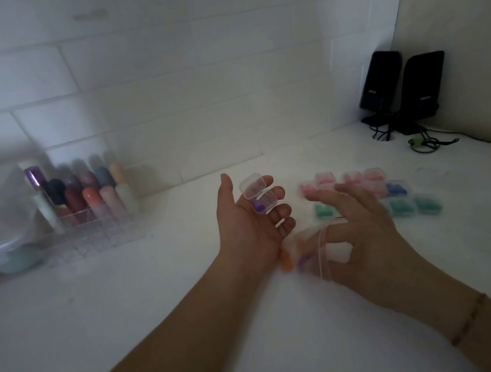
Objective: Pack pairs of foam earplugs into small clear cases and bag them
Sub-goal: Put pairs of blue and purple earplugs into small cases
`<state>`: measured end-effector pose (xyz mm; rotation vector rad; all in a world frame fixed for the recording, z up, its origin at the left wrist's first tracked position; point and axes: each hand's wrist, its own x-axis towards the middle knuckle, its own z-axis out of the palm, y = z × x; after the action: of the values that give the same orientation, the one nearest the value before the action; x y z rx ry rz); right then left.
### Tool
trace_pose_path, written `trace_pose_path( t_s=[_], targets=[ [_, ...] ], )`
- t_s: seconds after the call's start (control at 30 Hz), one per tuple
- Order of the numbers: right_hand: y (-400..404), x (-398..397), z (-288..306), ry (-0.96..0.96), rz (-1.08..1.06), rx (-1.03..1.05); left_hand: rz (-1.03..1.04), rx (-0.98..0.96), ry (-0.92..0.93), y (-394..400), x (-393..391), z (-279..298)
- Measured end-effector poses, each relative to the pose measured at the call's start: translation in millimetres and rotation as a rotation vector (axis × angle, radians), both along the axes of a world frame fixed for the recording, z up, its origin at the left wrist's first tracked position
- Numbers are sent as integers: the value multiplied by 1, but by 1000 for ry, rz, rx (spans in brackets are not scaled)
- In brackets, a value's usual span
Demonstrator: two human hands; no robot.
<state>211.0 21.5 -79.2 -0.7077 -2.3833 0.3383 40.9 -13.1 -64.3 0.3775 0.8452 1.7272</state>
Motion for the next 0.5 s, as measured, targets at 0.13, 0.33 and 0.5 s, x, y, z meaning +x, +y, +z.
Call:
trace_pose_path(
  t_s=[0.13,0.33,0.5],
  targets=[
    [-5,23,29,-43,-88,-123,35,-8,15,0,1,3],
    [-3,38,56,624,-78,-340,-19,24,136,-2,13,11],
    [-14,27,54,731,34,-469,-160,89,167,-6,26,10]
  ],
)
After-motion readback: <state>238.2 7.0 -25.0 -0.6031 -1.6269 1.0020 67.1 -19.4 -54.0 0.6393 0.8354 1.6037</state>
